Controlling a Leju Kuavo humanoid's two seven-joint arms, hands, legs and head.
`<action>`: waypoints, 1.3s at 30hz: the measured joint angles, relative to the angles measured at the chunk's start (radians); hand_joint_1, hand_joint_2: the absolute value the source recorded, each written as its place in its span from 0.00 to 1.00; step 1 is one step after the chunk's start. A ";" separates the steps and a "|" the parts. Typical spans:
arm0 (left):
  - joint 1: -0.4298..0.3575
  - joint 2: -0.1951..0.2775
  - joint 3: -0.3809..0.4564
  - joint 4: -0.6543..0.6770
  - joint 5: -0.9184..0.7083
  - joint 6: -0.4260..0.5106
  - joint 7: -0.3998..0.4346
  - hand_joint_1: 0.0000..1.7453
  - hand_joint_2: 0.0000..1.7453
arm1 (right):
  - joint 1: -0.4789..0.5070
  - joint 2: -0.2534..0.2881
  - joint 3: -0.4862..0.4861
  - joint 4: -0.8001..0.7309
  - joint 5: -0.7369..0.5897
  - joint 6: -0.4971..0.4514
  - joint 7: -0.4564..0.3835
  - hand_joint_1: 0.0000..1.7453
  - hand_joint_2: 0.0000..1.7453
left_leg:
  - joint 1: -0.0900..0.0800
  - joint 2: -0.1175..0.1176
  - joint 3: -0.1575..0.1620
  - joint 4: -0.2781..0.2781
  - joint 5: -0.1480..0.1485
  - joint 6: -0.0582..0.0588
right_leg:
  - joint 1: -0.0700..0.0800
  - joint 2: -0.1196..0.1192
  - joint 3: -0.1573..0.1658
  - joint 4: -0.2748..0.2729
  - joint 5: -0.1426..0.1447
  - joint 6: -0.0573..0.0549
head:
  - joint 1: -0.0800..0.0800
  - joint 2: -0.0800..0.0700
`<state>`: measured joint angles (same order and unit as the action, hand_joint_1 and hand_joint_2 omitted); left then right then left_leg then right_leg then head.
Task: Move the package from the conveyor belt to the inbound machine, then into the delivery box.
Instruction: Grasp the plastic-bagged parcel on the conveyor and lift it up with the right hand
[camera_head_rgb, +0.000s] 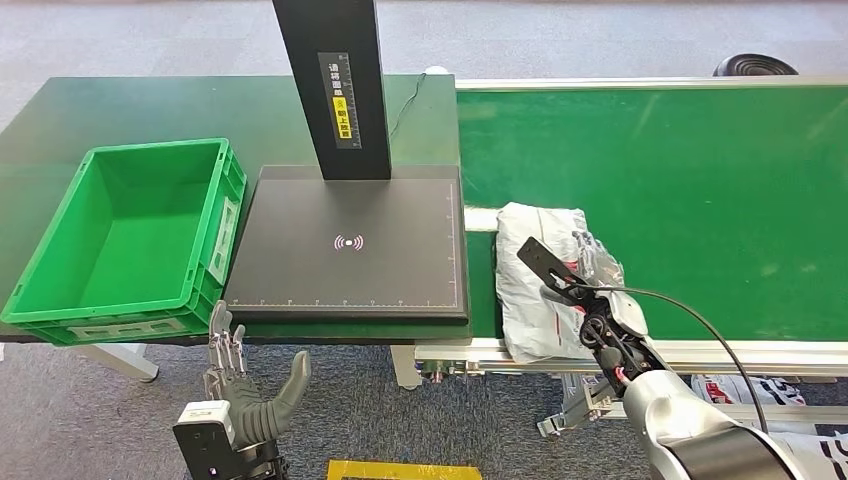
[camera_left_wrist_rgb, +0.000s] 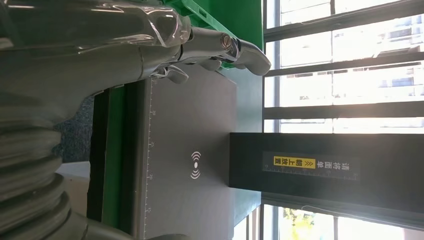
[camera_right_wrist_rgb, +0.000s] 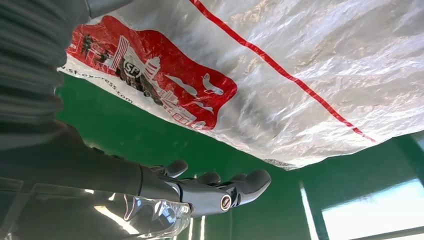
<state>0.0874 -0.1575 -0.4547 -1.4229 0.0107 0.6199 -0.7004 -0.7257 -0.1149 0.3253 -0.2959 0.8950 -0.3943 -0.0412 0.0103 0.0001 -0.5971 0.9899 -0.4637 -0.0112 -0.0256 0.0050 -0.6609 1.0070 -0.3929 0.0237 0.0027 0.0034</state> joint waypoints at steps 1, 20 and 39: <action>0.000 0.000 0.000 0.000 0.000 0.000 0.000 0.00 1.00 | 0.000 0.000 0.000 0.000 0.000 0.000 0.000 0.00 1.00 | 0.000 0.000 0.000 0.000 0.000 0.000 | 0.000 0.000 0.000 0.000 0.000 0.000 | 0.000 0.000; -0.023 -0.025 0.006 0.054 -0.004 -0.006 0.000 0.00 1.00 | 0.085 0.069 -0.080 0.006 -0.079 0.008 -0.022 0.00 1.00 | 0.000 0.000 0.000 0.000 0.000 0.000 | 0.000 0.000 0.000 0.000 0.000 0.000 | 0.000 0.000; -0.036 -0.042 0.026 0.075 -0.018 -0.003 0.000 0.00 1.00 | 0.127 0.107 -0.109 0.007 -0.074 0.009 -0.033 0.00 1.00 | 0.000 0.000 0.002 0.000 0.000 0.000 | 0.000 0.000 0.001 0.000 -0.001 0.000 | 0.000 0.000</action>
<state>0.0515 -0.1998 -0.4292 -1.3480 -0.0076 0.6168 -0.7004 -0.5990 -0.0074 0.2162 -0.2892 0.8213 -0.3853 -0.0740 0.0103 0.0003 -0.5949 0.9899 -0.4639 -0.0114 -0.0254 0.0051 -0.6595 1.0069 -0.3934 0.0237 0.0027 0.0034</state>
